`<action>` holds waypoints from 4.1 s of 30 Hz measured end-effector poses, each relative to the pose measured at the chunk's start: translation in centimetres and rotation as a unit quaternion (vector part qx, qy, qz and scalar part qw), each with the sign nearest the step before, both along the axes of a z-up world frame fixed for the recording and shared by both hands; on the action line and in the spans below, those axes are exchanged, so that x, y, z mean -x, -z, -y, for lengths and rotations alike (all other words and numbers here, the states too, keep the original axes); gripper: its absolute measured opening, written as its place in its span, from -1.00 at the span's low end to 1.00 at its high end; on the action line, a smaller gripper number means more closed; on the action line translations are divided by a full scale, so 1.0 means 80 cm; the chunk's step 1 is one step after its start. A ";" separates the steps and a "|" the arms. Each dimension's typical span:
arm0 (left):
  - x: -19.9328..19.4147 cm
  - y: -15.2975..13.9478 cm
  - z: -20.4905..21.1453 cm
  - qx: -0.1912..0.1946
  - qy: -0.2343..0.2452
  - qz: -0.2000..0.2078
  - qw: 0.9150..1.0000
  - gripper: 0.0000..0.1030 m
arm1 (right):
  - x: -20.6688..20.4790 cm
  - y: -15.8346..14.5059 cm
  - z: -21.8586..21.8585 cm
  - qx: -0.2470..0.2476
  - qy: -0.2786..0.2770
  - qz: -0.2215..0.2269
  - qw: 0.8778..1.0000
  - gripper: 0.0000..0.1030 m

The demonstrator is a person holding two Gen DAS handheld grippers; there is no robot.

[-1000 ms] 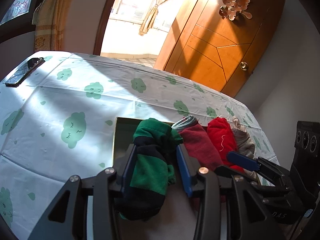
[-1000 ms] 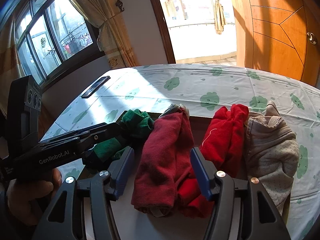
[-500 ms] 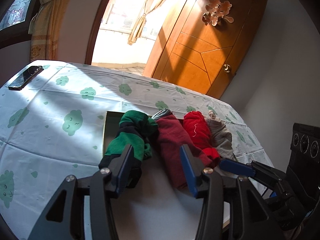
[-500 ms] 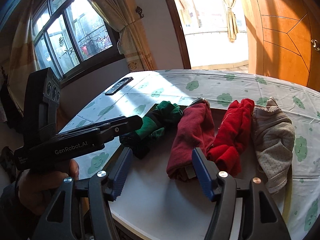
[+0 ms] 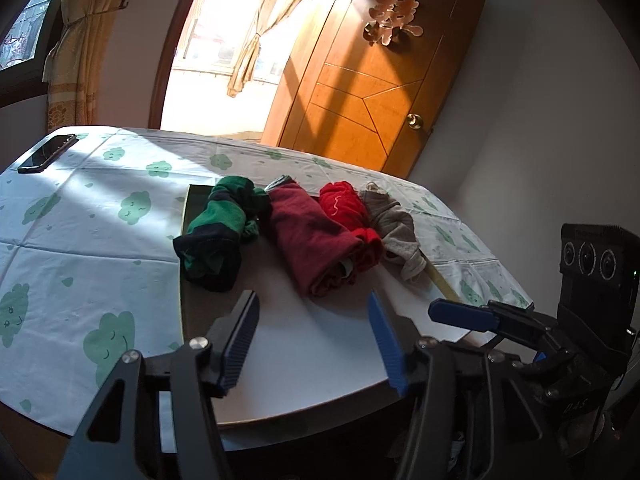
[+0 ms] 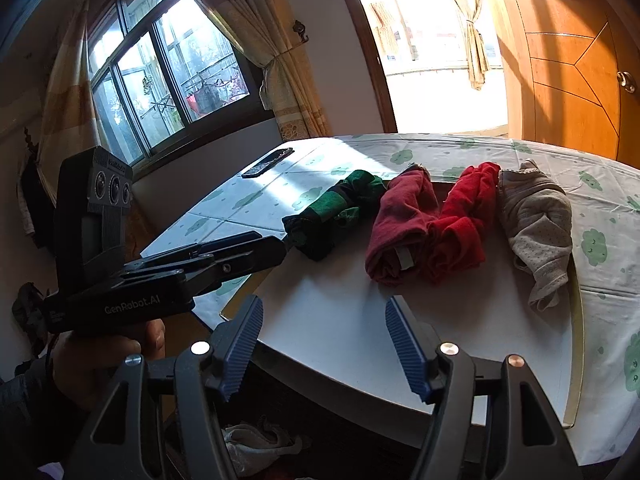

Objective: Take underwear out of drawer
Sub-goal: 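Lower both open grippers back into the drawer of clothes, then grasp the grey sock with the right gripper while the left gripper grasps the white dotted underwear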

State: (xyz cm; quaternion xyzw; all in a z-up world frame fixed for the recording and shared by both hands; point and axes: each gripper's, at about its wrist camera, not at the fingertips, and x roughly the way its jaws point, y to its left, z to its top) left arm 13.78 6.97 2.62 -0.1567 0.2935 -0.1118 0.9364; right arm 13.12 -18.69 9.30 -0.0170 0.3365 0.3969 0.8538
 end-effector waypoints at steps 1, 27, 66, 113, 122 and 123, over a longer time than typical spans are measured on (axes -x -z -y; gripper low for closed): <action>0.005 0.003 0.002 0.001 0.002 -0.002 1.000 0.10 | 0.005 0.003 0.004 -0.003 0.000 -0.001 1.000 0.29; 0.108 0.091 0.032 -0.070 0.025 -0.050 0.996 0.15 | 0.098 0.101 0.065 0.020 -0.006 -0.016 1.000 0.31; 0.124 0.193 0.050 -0.175 0.127 -0.234 0.948 0.15 | 0.104 0.166 0.140 0.081 0.040 -0.055 0.994 0.32; 0.070 0.249 0.121 -0.266 0.222 -0.309 0.886 0.28 | 0.097 0.203 0.122 0.355 -0.075 -0.085 0.928 0.31; 0.062 0.254 0.134 -0.268 0.224 -0.315 0.883 0.29 | 0.098 0.221 0.113 0.385 -0.103 -0.096 0.912 -0.02; 0.064 0.256 0.132 -0.268 0.224 -0.316 0.882 0.29 | 0.098 0.221 0.113 0.385 -0.104 -0.095 0.912 -0.02</action>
